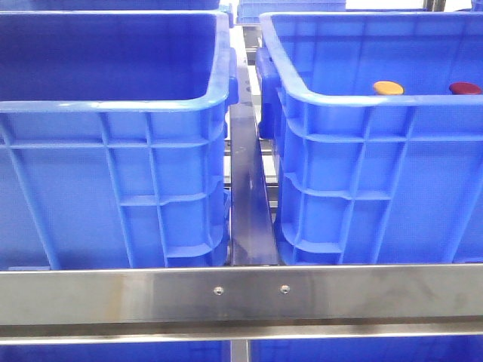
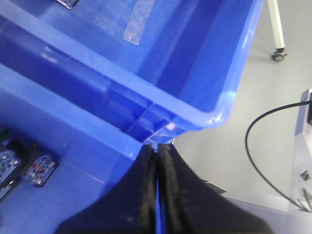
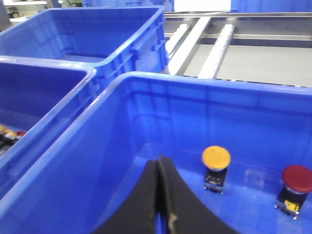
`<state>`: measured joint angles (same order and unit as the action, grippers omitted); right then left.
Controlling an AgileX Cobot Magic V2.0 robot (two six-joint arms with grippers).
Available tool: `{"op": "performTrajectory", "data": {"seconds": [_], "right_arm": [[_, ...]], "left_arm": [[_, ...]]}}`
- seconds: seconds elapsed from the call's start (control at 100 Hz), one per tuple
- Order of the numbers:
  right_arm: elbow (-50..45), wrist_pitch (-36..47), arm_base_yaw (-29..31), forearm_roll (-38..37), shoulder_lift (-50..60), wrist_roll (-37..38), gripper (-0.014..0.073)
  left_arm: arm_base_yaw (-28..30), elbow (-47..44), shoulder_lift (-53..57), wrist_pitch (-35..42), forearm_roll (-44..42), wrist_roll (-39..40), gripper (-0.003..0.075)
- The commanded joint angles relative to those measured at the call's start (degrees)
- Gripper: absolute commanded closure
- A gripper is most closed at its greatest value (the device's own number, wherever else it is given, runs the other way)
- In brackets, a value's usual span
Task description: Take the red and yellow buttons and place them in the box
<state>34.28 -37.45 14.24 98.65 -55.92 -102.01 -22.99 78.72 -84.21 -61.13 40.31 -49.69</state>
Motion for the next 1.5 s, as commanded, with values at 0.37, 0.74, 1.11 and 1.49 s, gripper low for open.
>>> {"op": "performTrajectory", "data": {"seconds": [0.37,0.74,1.11,1.49], "right_arm": [[-6.6,-0.5,-5.6,2.4,14.3,0.0,0.0655],[-12.5,-0.3,-5.6,2.4,34.0,0.0,0.0655],[-18.0,-0.4,-5.6,2.4,46.7,0.0,0.0655],[-18.0,-0.8,-5.6,2.5,46.9,0.0,0.0655]], "left_arm": [[0.0,-19.5,19.5,11.4,6.9,-9.2,0.074],[0.0,-34.8,35.8,17.5,7.3,-10.1,0.074],[0.0,-44.4,50.7,22.8,7.2,-10.1,0.074],[0.0,-44.7,52.2,23.1,7.1,-10.1,0.074]]}}
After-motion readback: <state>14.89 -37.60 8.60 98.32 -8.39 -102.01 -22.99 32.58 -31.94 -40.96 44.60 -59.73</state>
